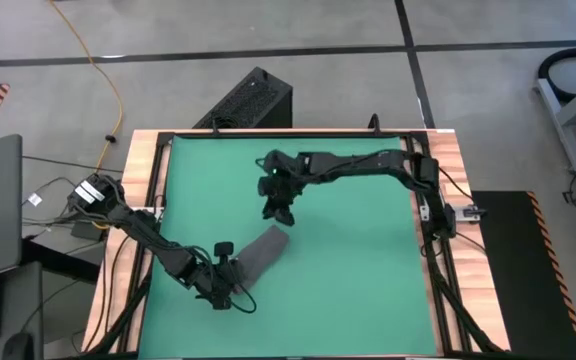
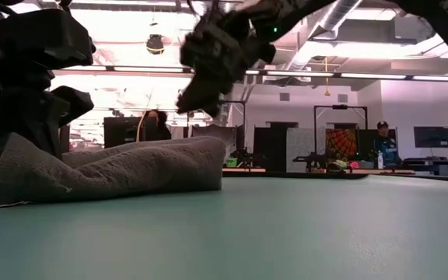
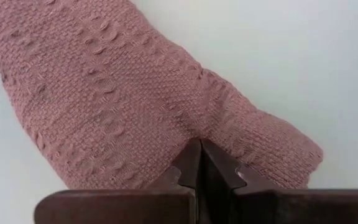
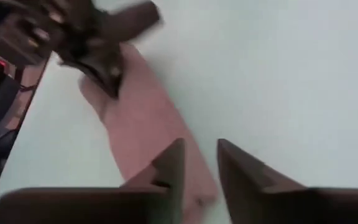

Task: Roll towel
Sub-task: Roll the microfiber towel

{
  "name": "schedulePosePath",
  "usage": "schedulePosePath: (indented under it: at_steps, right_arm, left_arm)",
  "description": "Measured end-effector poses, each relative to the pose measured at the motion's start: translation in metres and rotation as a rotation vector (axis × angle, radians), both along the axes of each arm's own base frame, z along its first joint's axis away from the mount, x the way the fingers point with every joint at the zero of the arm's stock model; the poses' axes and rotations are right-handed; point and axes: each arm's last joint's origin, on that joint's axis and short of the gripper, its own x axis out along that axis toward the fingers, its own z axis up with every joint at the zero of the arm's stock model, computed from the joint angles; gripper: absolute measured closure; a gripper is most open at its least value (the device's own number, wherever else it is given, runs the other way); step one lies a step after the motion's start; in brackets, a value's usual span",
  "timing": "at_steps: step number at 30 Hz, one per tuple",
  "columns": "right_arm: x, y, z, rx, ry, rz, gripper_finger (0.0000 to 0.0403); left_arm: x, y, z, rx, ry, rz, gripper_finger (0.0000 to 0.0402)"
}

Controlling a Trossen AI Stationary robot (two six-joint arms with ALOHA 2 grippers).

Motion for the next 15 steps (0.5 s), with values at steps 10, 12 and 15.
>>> schedulePosePath:
  at_steps: [10,12,15]
  right_arm:
    - [0.016,0.061,0.002,-0.038,-0.133,0.161,0.0396]
    - [0.016,0.064,0.001,-0.03,-0.164,0.16,0.0396]
    - [0.014,0.067,-0.016,0.039,-0.166,0.149,0.0399]
  left_arm:
    - [0.001,0.002,-0.001,0.017,0.005,-0.021,0.0401]
    - [0.001,0.002,0.0,0.026,0.004,-0.035,0.0402]
    - [0.001,0.002,-0.001,0.033,0.004,-0.041,0.0402]
